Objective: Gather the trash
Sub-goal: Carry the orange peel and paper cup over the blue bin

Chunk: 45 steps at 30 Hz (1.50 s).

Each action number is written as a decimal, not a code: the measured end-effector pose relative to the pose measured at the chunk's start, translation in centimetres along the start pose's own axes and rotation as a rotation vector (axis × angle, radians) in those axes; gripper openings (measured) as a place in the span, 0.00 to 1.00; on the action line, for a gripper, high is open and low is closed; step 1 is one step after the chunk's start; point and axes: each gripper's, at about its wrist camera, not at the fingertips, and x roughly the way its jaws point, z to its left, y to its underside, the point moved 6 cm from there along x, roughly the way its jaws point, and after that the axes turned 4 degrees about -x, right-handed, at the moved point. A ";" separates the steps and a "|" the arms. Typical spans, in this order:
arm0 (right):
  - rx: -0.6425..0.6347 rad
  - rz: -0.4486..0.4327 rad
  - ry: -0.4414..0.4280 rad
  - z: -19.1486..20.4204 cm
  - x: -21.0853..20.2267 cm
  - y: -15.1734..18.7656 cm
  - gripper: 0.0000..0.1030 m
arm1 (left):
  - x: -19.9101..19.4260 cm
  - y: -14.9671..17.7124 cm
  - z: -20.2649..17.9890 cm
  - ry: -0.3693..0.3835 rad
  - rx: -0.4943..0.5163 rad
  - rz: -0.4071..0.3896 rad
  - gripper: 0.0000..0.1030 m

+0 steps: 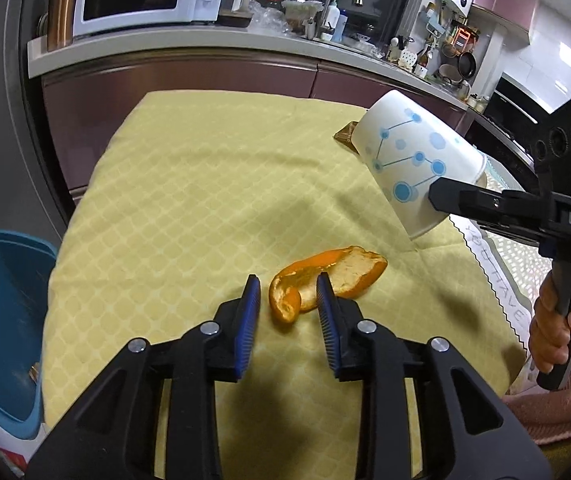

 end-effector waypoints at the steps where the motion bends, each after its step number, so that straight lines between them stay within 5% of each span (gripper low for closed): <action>1: -0.001 0.002 -0.001 0.1 0.0 0.0 0.03 | 0.0 0.1 0.0 0.006 -0.005 0.000 0.17; 16: -0.132 0.073 -0.036 4.1 2.6 -0.2 0.03 | -5.3 -0.2 1.8 -0.040 -0.052 -0.127 0.10; 45: -0.416 0.278 -0.175 14.7 13.1 -0.4 0.03 | -17.2 3.2 17.6 -0.320 -0.344 -0.289 0.10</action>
